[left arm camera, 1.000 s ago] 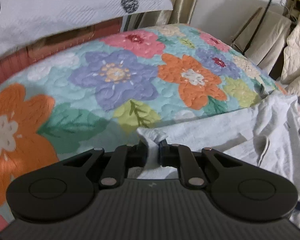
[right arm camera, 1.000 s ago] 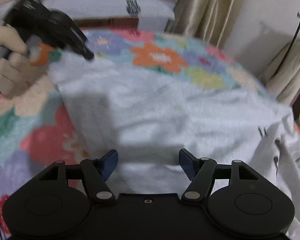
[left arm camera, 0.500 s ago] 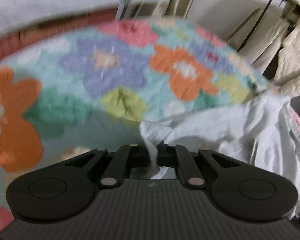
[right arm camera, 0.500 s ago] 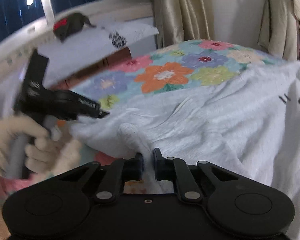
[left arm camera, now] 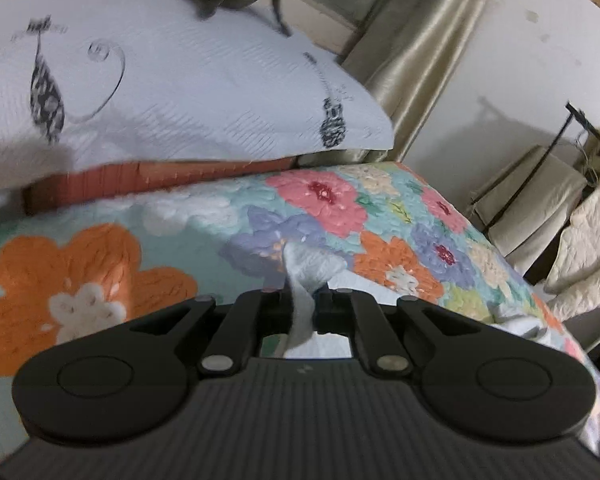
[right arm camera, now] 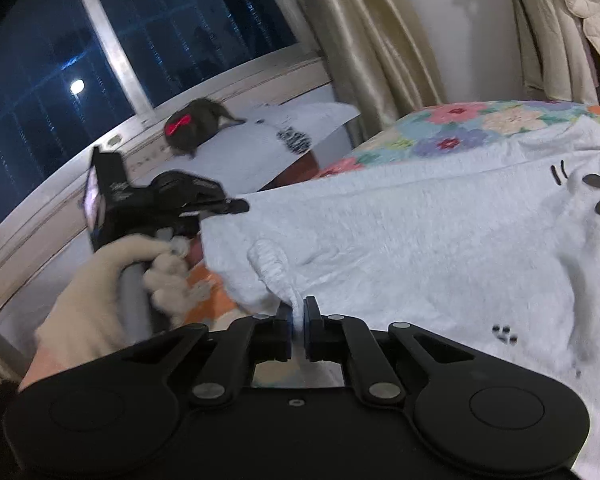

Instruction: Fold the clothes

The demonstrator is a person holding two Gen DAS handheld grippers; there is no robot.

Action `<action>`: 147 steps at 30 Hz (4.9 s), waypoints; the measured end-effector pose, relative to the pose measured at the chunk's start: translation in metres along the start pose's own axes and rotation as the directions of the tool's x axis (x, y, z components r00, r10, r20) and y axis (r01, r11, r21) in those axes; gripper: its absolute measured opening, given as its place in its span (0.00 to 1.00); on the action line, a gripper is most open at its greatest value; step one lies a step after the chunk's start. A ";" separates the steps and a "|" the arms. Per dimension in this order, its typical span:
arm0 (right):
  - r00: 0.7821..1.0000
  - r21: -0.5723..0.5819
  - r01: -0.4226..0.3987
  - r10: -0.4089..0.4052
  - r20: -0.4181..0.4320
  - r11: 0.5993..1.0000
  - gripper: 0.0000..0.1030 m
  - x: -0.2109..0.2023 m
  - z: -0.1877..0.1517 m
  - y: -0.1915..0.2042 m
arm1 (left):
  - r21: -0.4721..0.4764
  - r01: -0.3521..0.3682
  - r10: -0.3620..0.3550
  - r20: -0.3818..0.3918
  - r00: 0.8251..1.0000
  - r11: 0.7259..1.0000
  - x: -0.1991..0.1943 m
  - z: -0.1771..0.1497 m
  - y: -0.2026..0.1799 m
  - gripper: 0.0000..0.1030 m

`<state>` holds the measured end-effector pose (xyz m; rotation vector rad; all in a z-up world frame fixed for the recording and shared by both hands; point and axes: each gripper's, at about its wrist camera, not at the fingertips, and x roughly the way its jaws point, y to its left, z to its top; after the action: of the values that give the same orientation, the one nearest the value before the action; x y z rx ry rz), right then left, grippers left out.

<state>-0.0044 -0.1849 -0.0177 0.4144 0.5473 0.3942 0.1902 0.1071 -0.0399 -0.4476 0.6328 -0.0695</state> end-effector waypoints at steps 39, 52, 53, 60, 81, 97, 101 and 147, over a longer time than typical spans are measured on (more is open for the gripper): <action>1.000 0.056 0.020 -0.021 0.009 0.998 0.08 -0.065 -0.052 0.014 | -0.128 0.278 -0.303 -0.517 0.801 0.952 -0.097 -0.146 -0.054 0.91; 0.998 0.081 -0.051 0.054 -0.032 0.995 0.08 -0.088 -0.057 0.020 | -0.182 0.252 -0.306 -0.405 0.861 0.950 -0.128 -0.147 -0.030 0.19; 0.999 0.089 -0.030 0.032 -0.027 0.996 0.08 -0.101 -0.056 0.010 | -0.185 0.239 -0.294 -0.386 0.874 0.953 -0.130 -0.145 -0.026 0.19; 0.993 0.146 0.119 -0.121 0.001 0.982 0.49 -0.185 -0.048 -0.058 | -0.093 0.205 -0.225 -0.398 0.889 0.974 -0.126 -0.151 -0.041 0.19; 0.908 0.661 0.358 -0.410 -0.083 0.660 0.51 -0.244 -0.047 -0.306 | 0.612 0.342 0.013 -0.500 0.866 0.713 -0.166 -0.201 -0.145 0.69; 0.763 0.060 0.626 -0.626 0.161 0.778 0.05 -0.264 0.005 -0.206 | 0.838 0.508 0.205 -0.543 0.815 0.198 -0.178 -0.293 -0.179 0.80; 0.796 0.160 0.585 -0.601 0.075 0.795 0.05 -0.264 -0.003 -0.235 | 0.853 0.494 0.268 -0.522 0.810 0.168 -0.166 -0.305 -0.177 0.78; 0.887 0.117 0.371 -0.389 0.251 0.921 0.07 -0.241 0.033 -0.257 | 0.796 0.446 0.035 -0.502 0.864 0.408 -0.120 -0.230 -0.202 0.12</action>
<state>-0.1111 -0.5224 -0.0141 0.4053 0.3631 -0.0616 -0.0273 -0.1396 -0.0519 0.6066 0.8915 -0.7711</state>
